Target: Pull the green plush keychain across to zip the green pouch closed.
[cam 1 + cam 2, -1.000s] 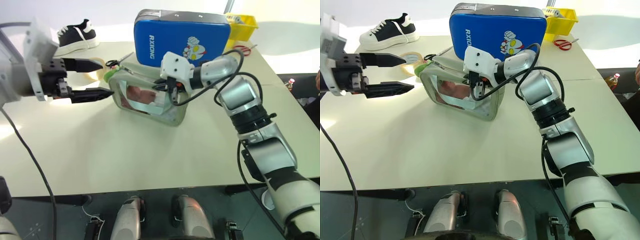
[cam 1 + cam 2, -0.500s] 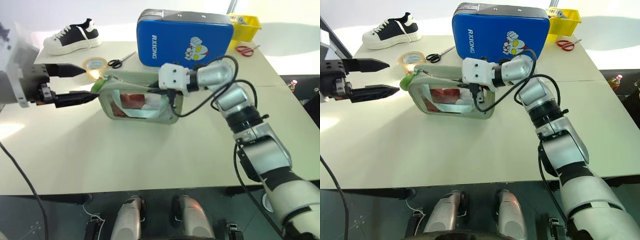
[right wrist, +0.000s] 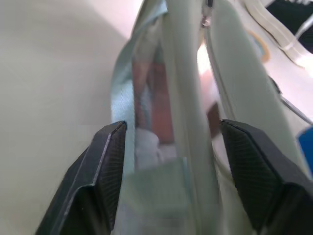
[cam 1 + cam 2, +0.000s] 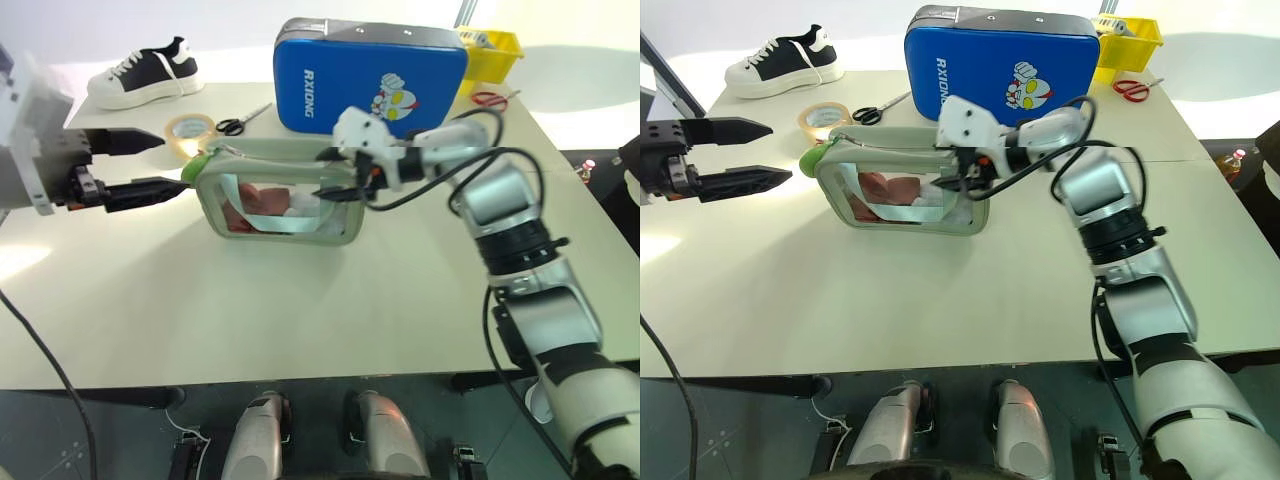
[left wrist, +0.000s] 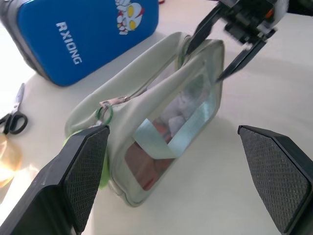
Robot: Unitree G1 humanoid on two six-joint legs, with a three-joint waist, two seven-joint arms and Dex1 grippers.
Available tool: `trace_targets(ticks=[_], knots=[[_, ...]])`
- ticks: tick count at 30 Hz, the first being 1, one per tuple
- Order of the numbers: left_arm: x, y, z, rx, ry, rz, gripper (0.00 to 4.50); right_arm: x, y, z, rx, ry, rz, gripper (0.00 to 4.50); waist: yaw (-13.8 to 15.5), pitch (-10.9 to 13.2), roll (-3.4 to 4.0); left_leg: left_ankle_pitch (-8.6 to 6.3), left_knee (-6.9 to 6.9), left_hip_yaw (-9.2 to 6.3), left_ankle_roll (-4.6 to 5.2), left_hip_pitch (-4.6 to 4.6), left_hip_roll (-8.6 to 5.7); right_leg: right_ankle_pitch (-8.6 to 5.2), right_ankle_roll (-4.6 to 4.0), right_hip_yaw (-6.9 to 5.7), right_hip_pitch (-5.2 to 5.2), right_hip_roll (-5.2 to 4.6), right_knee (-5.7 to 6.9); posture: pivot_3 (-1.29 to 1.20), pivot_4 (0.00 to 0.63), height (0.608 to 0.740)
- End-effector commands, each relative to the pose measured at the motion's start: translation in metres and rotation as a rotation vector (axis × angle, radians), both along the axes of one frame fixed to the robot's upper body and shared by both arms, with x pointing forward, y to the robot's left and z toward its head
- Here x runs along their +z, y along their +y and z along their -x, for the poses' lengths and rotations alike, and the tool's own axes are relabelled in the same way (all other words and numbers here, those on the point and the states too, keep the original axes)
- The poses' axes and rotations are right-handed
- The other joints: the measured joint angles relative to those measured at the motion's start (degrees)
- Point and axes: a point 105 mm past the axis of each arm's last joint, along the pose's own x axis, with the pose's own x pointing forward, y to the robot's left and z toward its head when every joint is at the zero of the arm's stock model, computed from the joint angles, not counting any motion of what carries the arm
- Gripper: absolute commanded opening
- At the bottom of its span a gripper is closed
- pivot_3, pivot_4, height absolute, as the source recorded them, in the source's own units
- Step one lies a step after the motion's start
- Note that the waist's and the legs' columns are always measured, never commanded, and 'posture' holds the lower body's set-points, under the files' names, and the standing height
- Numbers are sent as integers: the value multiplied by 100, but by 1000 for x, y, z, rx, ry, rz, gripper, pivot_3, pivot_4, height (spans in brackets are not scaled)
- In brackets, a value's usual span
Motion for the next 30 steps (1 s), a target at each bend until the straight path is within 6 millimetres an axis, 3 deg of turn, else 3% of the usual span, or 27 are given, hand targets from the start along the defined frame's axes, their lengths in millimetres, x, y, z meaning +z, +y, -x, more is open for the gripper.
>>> trace_targets(ticks=[1, 9, 16, 26, 29, 30], knots=[[5, 17, -4, 67, -38, 29, 4500, 18, -13, 18, 11, -31, -31, 3060, -1, -1, -1, 0, -2, 0, 0, 0, 1, 0, 0, 0, 0, 0, -1, 0, 150, 740], [-3, 13, -18, 46, -36, 56, 4500, -19, -15, 17, -32, 26, 9, 3060, -4, -1, -2, -2, -3, 4, -2, -1, 3, 0, -1, -1, -5, -4, -5, 0, 150, 740], [-16, 14, -30, 46, -3, 65, 4500, -29, -18, 8, -59, 0, 32, 39, -4, -2, -3, -1, -3, 6, 2, -3, 2, 0, 0, -1, -5, -2, -5, 0, 150, 740], [-44, 2, -59, 75, 19, 110, 4500, -26, -13, 13, -48, -17, 28, 39, -1, -3, -5, 7, -2, 6, 15, -1, 3, 2, 2, -1, -1, -1, -2, 0, 150, 740], [-43, 5, -63, 94, 13, 124, 3743, -26, -13, 14, -49, -17, 29, 0, -5, -3, -5, 8, -1, 6, 17, -1, 4, 8, 13, -1, -2, 0, -2, 0, 150, 740], [-42, 6, -64, 95, 11, 125, 3223, -26, -13, 14, -52, -11, 23, 0, -6, -3, -5, 8, -1, 6, 17, -1, 4, 8, 14, -1, -2, 0, -2, 0, 150, 740]])
